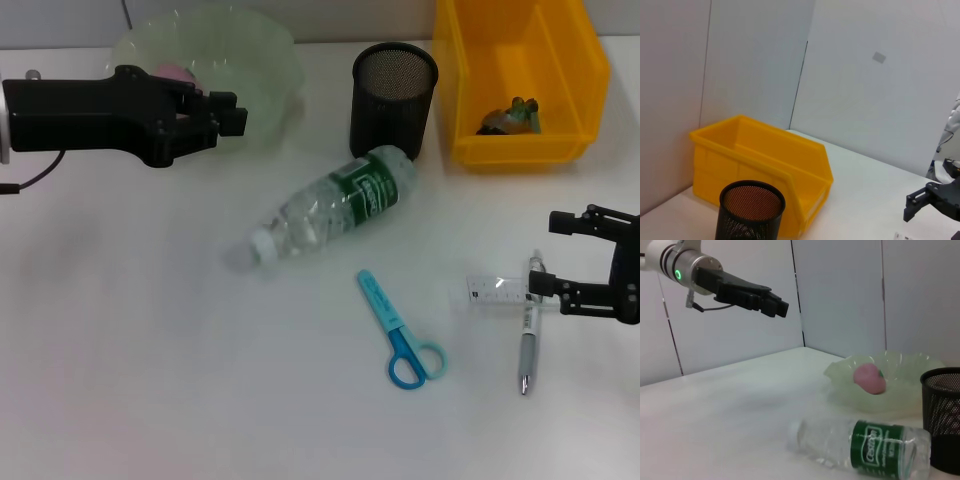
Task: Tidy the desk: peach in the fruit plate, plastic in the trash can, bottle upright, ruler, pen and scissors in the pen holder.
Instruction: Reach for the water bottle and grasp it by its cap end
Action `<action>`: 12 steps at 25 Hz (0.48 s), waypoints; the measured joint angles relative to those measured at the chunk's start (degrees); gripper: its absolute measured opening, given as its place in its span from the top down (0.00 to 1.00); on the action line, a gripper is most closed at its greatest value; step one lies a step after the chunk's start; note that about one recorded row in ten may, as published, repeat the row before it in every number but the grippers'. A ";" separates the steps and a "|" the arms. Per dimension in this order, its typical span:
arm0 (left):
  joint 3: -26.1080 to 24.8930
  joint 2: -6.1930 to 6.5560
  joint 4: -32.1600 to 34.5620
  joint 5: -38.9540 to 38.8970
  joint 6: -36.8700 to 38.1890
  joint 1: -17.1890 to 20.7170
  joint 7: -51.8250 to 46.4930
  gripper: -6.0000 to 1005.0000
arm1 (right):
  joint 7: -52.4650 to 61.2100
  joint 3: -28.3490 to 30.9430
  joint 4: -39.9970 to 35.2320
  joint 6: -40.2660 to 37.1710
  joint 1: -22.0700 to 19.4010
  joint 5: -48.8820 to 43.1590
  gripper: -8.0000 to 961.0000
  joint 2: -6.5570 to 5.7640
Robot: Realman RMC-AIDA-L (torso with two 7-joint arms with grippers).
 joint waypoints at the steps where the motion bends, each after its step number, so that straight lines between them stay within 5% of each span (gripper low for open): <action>1: 0.00 0.00 0.00 0.00 0.00 0.00 0.00 0.78 | 0.16 0.02 -0.22 -0.17 -0.05 0.00 0.14 0.00; 12: -0.07 -0.22 -0.73 -0.14 0.27 0.39 0.75 0.75 | 0.71 0.09 -0.86 -0.47 -0.12 -0.01 0.14 0.00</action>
